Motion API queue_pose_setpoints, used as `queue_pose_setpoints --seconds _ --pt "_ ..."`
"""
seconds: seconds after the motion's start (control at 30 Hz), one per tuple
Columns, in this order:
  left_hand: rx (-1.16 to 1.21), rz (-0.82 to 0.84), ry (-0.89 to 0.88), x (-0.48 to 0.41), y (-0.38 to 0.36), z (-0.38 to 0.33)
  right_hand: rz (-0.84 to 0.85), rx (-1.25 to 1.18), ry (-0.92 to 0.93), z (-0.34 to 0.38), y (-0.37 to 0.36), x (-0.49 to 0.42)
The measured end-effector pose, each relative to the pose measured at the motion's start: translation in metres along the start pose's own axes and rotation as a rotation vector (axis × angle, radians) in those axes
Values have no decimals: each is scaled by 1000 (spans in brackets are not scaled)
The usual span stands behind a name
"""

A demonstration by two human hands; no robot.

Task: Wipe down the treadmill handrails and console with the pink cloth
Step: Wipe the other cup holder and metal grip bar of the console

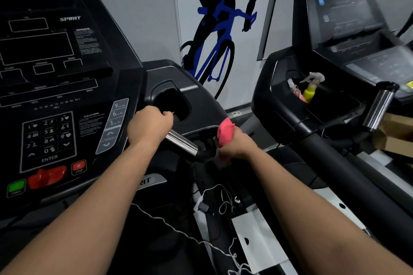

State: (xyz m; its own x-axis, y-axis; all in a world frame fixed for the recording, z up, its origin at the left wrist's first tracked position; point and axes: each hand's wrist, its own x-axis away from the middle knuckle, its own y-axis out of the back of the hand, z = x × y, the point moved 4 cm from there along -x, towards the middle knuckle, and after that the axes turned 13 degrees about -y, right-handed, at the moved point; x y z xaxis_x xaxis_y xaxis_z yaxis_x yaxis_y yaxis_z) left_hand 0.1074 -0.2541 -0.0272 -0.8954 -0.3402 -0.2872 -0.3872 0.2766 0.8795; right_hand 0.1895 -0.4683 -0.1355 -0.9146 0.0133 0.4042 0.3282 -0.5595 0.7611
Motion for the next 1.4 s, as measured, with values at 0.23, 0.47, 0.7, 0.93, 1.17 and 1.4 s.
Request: queue_pose_setpoints --seconds 0.23,0.47,0.7,0.93,1.17,1.4 --pt "-41 -41 15 -1 -3 -1 531 -525 -184 -46 -5 -24" --pt "-95 -46 64 -4 -3 -3 282 -78 20 -20 -7 -18" --pt "-76 -51 61 -1 -1 -3 -215 500 -25 -1 -43 16" --pt "-89 -38 63 1 0 -7 191 -6 108 -23 -1 -6" --pt "-83 -54 99 -2 -3 -6 685 -267 -104 -45 5 -16" --pt "-76 -54 112 -1 -3 -4 -1 279 -190 -4 -11 17"
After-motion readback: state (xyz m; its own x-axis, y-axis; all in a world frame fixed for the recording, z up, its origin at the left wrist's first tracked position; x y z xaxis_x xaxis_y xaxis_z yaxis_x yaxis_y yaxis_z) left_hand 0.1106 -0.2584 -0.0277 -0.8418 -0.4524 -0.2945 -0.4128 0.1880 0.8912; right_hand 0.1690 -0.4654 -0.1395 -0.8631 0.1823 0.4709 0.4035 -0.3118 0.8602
